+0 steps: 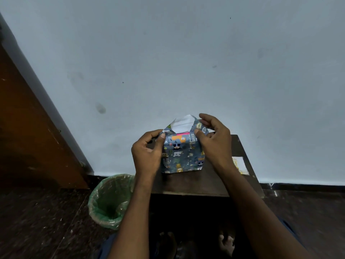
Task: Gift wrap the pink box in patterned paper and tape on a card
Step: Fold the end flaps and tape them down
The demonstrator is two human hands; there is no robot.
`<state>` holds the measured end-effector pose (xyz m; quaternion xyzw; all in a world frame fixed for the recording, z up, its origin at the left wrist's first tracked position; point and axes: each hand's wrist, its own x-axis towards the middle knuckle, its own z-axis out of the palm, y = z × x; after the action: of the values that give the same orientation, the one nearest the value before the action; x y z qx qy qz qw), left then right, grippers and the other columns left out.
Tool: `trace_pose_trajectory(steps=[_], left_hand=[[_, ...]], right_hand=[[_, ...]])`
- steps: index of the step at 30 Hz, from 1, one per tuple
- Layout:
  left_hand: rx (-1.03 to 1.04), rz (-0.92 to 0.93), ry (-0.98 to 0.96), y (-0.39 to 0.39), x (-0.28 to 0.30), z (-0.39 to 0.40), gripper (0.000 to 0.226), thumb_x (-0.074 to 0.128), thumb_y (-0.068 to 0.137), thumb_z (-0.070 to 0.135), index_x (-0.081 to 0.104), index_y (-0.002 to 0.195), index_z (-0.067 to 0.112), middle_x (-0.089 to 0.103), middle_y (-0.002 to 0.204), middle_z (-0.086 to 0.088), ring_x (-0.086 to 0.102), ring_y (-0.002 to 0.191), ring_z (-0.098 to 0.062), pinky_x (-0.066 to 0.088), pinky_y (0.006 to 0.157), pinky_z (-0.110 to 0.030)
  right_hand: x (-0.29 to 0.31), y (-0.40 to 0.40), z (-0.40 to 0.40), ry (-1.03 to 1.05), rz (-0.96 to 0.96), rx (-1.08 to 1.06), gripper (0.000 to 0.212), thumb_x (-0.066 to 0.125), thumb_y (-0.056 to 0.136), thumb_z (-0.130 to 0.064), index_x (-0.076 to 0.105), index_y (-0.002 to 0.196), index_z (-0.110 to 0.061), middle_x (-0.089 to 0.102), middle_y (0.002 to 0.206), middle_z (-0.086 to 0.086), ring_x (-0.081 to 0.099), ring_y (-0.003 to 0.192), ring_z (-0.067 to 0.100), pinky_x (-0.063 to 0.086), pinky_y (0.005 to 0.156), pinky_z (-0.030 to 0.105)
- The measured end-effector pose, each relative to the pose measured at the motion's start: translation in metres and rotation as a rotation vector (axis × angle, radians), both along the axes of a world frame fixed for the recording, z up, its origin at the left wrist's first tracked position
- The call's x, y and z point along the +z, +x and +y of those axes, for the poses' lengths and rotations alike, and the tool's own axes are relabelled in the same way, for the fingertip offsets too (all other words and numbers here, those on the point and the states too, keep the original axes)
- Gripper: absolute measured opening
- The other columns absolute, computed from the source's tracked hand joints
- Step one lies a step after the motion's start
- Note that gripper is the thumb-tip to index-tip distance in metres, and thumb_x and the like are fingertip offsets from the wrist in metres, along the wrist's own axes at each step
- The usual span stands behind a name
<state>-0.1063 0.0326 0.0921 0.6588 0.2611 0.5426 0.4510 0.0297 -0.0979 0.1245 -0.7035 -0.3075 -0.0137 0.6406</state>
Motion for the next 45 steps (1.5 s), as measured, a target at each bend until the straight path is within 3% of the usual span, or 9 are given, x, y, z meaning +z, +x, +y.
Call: trace_pose_trajectory(steps=[2,7,16,23,29,34,36,40,45], left_hand=[[0.037,0.028,0.064,0.003,0.002,-0.001,0.011,0.079,0.095,0.010,0.083,0.103,0.016,0.079,0.100,0.009,0.070,0.095,0.006,0.048,0.083,-0.009],[0.073,0.027,0.102,0.013,0.005,-0.002,0.013,0.076,0.095,0.010,0.083,0.103,0.018,0.080,0.100,0.011,0.073,0.099,-0.005,0.057,0.088,-0.028],[0.086,-0.003,0.092,0.020,0.006,-0.003,0.011,0.075,0.095,0.007,0.080,0.097,0.016,0.078,0.094,0.012,0.070,0.092,-0.002,0.054,0.082,-0.021],[-0.003,-0.061,0.037,0.023,0.011,-0.004,0.011,0.070,0.098,-0.001,0.078,0.104,0.003,0.077,0.096,0.000,0.067,0.085,0.006,0.048,0.078,-0.009],[-0.101,-0.117,-0.083,0.032,0.007,0.002,0.023,0.064,0.100,-0.002,0.076,0.103,0.018,0.078,0.102,0.000,0.073,0.094,-0.011,0.057,0.078,-0.024],[-0.154,-0.149,-0.106,0.037,0.010,0.007,0.031,0.062,0.097,-0.009,0.075,0.098,0.019,0.077,0.102,-0.005,0.072,0.093,-0.015,0.057,0.074,-0.028],[-0.149,-0.139,-0.107,0.038,0.009,0.008,0.032,0.058,0.095,-0.012,0.074,0.095,0.015,0.075,0.097,-0.001,0.071,0.089,-0.013,0.056,0.073,-0.029],[-0.144,-0.124,-0.108,0.039,0.005,0.011,0.031,0.057,0.091,-0.007,0.073,0.090,0.020,0.073,0.094,0.007,0.068,0.090,-0.019,0.057,0.077,-0.047],[-0.100,-0.093,-0.016,0.039,0.008,0.007,0.031,0.057,0.092,-0.011,0.073,0.096,0.016,0.074,0.097,0.009,0.070,0.094,-0.014,0.058,0.083,-0.039]], right_hand=[[-0.001,0.003,0.000,0.011,0.029,0.029,0.038,0.071,0.095,-0.006,0.073,0.127,-0.025,0.074,0.116,-0.014,0.072,0.086,0.013,0.063,0.084,0.042],[-0.002,-0.003,0.004,0.119,0.077,-0.019,0.025,0.065,0.099,-0.004,0.081,0.110,-0.019,0.079,0.104,-0.010,0.073,0.100,0.009,0.062,0.089,0.040],[-0.003,-0.001,0.004,0.205,0.079,0.043,0.012,0.075,0.092,-0.006,0.081,0.094,-0.016,0.079,0.088,-0.007,0.074,0.083,0.016,0.060,0.074,0.033],[-0.007,0.008,0.009,0.145,0.008,0.092,0.016,0.075,0.091,-0.006,0.082,0.101,-0.016,0.079,0.095,-0.007,0.075,0.093,0.015,0.062,0.084,0.044],[-0.005,0.021,0.014,0.115,0.018,0.120,0.020,0.073,0.090,-0.002,0.083,0.101,-0.015,0.081,0.095,-0.006,0.076,0.092,0.016,0.063,0.084,0.049],[-0.003,0.028,0.019,0.194,0.131,0.167,0.030,0.067,0.083,0.008,0.084,0.083,-0.017,0.079,0.082,0.004,0.074,0.085,0.036,0.061,0.079,0.057],[-0.003,0.030,0.020,0.221,0.184,0.191,0.033,0.063,0.083,0.013,0.082,0.078,-0.014,0.079,0.086,0.008,0.075,0.089,0.035,0.062,0.083,0.059],[-0.003,0.032,0.023,0.221,0.210,0.203,0.038,0.062,0.084,0.015,0.080,0.072,-0.016,0.080,0.091,0.007,0.076,0.096,0.029,0.060,0.091,0.059],[-0.003,0.033,0.021,0.151,0.081,0.168,0.025,0.069,0.086,0.005,0.080,0.081,-0.017,0.079,0.085,-0.001,0.074,0.084,0.025,0.061,0.081,0.055]])
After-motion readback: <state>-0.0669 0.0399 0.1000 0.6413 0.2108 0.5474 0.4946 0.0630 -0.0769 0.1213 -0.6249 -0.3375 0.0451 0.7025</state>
